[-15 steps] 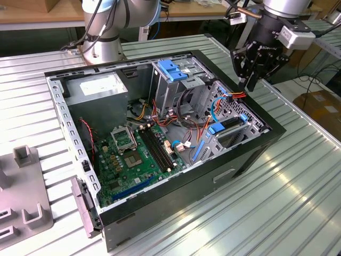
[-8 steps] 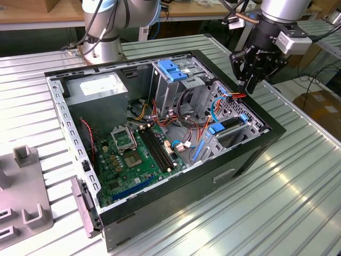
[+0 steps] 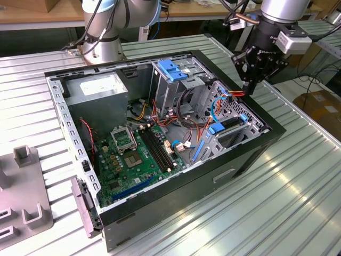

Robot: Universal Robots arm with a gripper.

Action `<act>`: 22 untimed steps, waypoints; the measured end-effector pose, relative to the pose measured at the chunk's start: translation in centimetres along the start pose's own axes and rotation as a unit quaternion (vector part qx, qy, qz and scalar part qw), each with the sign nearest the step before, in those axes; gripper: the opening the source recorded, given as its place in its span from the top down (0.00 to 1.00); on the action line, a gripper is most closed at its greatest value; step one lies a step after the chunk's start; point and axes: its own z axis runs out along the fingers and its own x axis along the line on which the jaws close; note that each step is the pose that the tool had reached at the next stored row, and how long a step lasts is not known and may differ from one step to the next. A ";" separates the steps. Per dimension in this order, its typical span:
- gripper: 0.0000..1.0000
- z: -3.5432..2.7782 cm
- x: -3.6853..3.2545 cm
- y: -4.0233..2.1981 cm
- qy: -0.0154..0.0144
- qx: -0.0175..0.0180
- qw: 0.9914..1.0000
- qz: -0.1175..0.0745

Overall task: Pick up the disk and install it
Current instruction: 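Insert the first disk wire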

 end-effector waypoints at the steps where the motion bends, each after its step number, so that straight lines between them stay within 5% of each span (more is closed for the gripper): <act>1: 0.83 0.00 0.00 0.00 0.000 -0.001 1.000 0.004; 7: 0.83 0.00 0.00 0.00 -0.002 -0.007 0.999 0.053; 11: 0.83 0.00 0.00 0.00 -0.004 -0.011 0.996 0.087; 12: 0.83 0.00 0.00 0.00 -0.005 -0.013 0.995 0.102; 20: 0.83 0.03 0.00 -0.01 -0.007 -0.020 0.987 0.157; 22: 0.83 0.04 -0.01 -0.01 -0.008 -0.022 0.984 0.179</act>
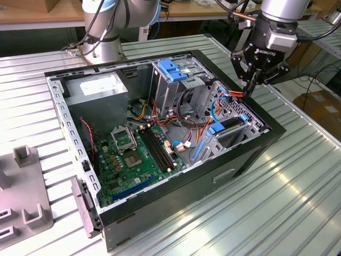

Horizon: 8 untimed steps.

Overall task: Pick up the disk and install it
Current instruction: 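Insert the first disk wire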

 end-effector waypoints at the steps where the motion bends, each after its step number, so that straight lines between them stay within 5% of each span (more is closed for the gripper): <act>1: 0.83 0.00 0.00 0.00 0.000 -0.001 1.000 0.006; 8: 0.83 0.03 0.00 0.00 -0.003 -0.009 0.997 0.074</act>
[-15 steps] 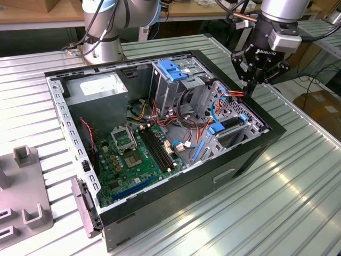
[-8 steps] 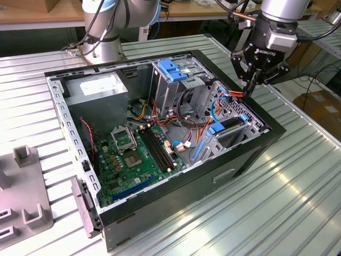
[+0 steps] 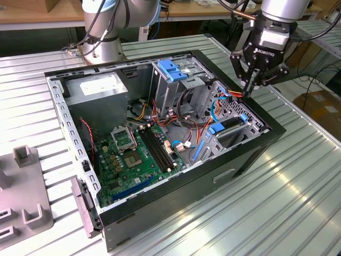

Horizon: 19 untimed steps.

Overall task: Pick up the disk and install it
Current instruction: 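Insert the first disk wire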

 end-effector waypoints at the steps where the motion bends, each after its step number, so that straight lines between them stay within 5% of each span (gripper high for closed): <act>1: 0.83 0.00 0.00 0.00 -0.001 -0.001 1.000 0.012; 6: 0.83 0.02 -0.03 0.04 -0.002 -0.004 0.999 0.033; 10: 0.83 0.00 -0.18 0.26 -0.001 -0.004 0.999 0.033; 14: 0.83 -0.05 -1.12 1.69 -0.001 -0.004 0.999 0.032; 19: 0.83 -0.07 -1.62 2.44 -0.002 -0.005 0.999 0.037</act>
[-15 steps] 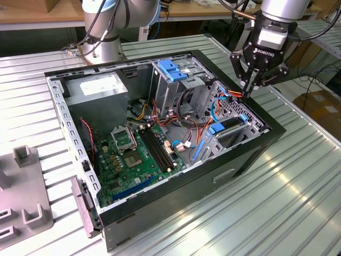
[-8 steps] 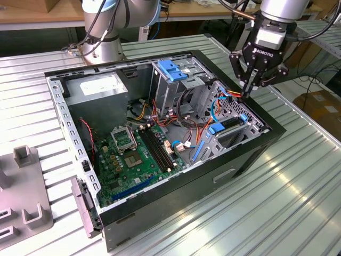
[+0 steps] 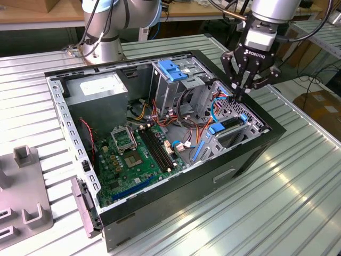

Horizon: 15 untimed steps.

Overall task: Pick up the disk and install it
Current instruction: 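Insert the first disk wire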

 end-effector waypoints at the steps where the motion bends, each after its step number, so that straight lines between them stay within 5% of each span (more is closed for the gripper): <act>1: 0.83 0.00 0.00 0.00 0.000 -0.001 1.000 0.006; 6: 0.83 0.04 -0.01 0.00 -0.002 -0.006 0.999 0.047; 9: 0.83 0.08 -0.04 0.04 -0.004 -0.010 0.997 0.081; 15: 0.83 0.06 -0.38 0.65 -0.004 -0.010 0.997 0.081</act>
